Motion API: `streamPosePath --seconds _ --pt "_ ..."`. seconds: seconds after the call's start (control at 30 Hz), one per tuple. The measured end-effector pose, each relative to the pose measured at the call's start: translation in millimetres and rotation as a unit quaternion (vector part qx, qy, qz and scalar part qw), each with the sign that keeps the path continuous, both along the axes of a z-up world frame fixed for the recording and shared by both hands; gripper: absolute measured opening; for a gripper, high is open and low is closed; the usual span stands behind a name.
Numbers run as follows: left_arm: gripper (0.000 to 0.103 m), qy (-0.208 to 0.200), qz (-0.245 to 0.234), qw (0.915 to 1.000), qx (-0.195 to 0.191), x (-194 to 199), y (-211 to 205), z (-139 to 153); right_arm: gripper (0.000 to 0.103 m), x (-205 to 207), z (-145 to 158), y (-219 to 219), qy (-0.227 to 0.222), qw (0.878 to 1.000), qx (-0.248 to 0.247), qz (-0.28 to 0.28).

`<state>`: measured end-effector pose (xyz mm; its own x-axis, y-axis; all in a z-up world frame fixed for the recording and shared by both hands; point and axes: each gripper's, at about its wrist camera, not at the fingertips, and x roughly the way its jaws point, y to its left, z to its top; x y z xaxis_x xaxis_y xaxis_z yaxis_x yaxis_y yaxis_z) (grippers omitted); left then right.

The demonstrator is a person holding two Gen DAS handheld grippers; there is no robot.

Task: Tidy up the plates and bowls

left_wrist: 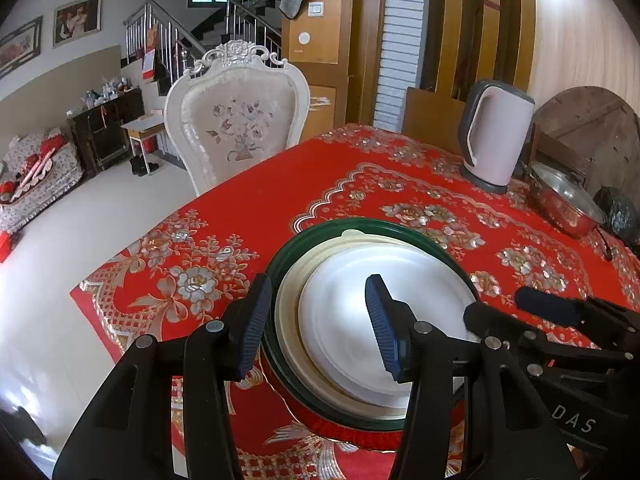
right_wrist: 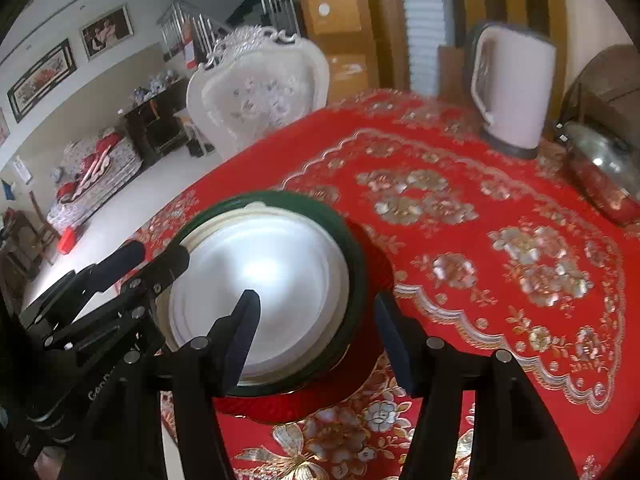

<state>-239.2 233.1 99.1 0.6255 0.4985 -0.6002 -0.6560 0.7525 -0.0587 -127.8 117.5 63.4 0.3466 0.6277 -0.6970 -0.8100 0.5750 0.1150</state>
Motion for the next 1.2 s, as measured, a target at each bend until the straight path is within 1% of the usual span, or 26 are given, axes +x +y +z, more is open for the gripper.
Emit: streamPosePath --seconds 0.03,0.13,0.27,0.33,0.43,0.53,0.7,0.83,0.9,0.97,1.0,1.07,1.2 --pt "0.049 0.000 0.003 1.0000 0.003 -0.6 -1.3 0.0 0.061 -2.0 0.9 -1.7 -0.013 1.000 0.003 -0.007" --pt "0.049 0.003 0.007 0.9999 0.013 -1.6 -6.0 0.1 0.064 -2.5 -0.1 -4.3 -0.029 0.999 0.011 -0.023" --pt "0.049 0.002 0.012 0.9997 0.019 -4.2 -11.4 -2.0 0.065 -5.5 -3.2 -5.3 -0.052 0.998 0.014 -0.037" --pt "0.049 0.007 0.020 0.9996 0.019 -5.5 -11.8 -4.5 0.065 -6.5 -6.1 -5.0 -0.055 0.997 0.021 -0.041" --pt "0.049 0.012 0.018 0.9997 0.006 -5.7 -8.4 -8.4 0.065 -4.7 -9.0 -4.9 -0.050 0.997 0.026 -0.043" --pt "0.049 0.019 0.018 0.9996 0.007 -5.6 -7.7 -9.8 0.066 -5.6 -9.1 -4.9 -0.053 0.997 0.029 -0.046" --pt "0.049 0.005 0.021 0.9995 0.021 -8.8 -8.2 -7.0 0.066 -6.0 -7.5 -5.1 -0.053 0.997 0.031 -0.044" --pt "0.049 -0.004 0.018 0.9997 0.016 -11.2 -4.7 -5.2 0.066 -6.9 -6.4 -6.5 -0.053 0.997 0.035 -0.046" --pt "0.052 -0.002 0.018 0.9997 0.015 -10.9 -3.2 -5.5 0.066 -7.6 -5.9 -6.6 -0.055 0.997 0.036 -0.046" --pt "0.062 -0.005 0.017 0.9997 0.017 -11.5 -2.8 -5.0 0.066 -7.4 -6.4 -6.9 -0.054 0.997 0.036 -0.045" --pt "0.064 -0.009 0.017 0.9997 0.017 -12.2 -3.6 -4.2 0.066 -7.5 -6.7 -6.8 -0.053 0.997 0.036 -0.044" --pt "0.066 -0.015 0.015 0.9994 0.028 -13.7 -5.3 -1.9 0.066 -7.6 -7.2 -6.4 -0.051 0.997 0.036 -0.042" --pt "0.067 -0.008 0.020 0.9974 0.068 -14.1 -13.7 3.0 0.066 -7.9 -7.2 -6.5 -0.051 0.997 0.037 -0.043"
